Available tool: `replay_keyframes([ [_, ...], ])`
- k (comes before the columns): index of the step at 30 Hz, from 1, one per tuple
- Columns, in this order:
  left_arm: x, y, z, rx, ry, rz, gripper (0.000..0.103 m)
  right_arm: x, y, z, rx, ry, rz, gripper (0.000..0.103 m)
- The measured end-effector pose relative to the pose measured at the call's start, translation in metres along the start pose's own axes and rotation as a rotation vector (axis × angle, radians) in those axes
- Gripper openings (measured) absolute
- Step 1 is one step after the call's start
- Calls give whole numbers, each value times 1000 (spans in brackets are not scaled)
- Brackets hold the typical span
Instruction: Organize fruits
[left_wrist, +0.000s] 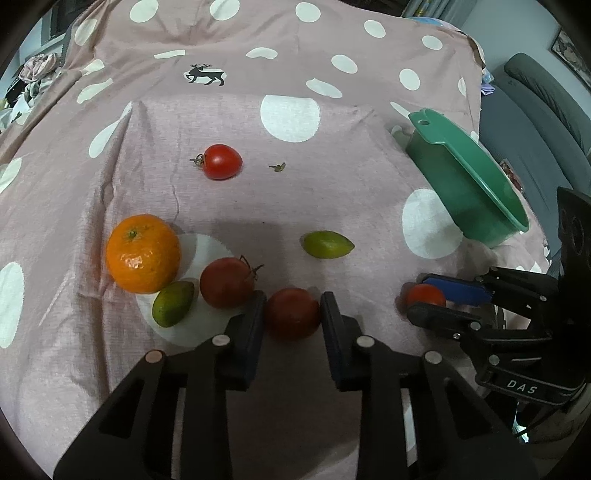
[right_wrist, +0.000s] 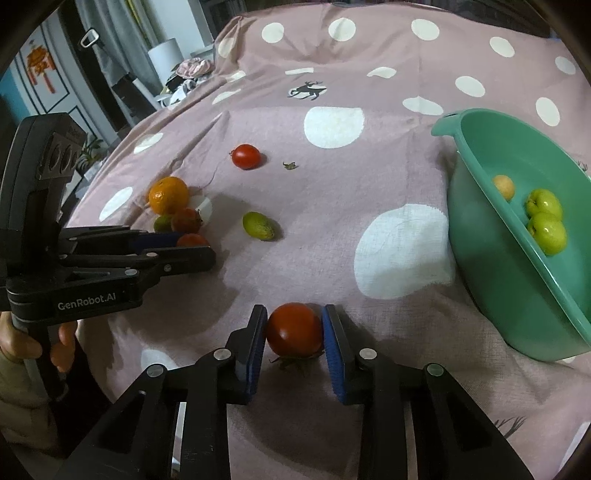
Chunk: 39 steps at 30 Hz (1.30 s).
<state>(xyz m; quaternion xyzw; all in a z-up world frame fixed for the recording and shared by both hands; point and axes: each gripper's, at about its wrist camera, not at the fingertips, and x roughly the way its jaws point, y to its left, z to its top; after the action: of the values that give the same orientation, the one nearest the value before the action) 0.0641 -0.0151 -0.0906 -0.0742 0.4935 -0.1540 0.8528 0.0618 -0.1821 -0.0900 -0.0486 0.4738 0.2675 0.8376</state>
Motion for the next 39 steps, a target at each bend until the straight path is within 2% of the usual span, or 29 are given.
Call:
replay_keyframes([
  [9, -14, -1, -1, -4, -29, -5, 29, -12, 0, 0, 14, -41, 25, 32],
  [20, -33, -23, 9, 40, -78, -20, 29, -46, -9, 0, 50, -147, 25, 32],
  [26, -33, -49, 30, 98, -100, -30, 29, -71, -30, 0, 90, -233, 1, 32],
  [34, -33, -106, 66, 216, -164, -100, 29, -103, -69, -4, 169, -333, -62, 32],
  [39, -21, -135, 83, 279, -166, -129, 29, -116, -95, -6, 220, -380, -106, 32],
])
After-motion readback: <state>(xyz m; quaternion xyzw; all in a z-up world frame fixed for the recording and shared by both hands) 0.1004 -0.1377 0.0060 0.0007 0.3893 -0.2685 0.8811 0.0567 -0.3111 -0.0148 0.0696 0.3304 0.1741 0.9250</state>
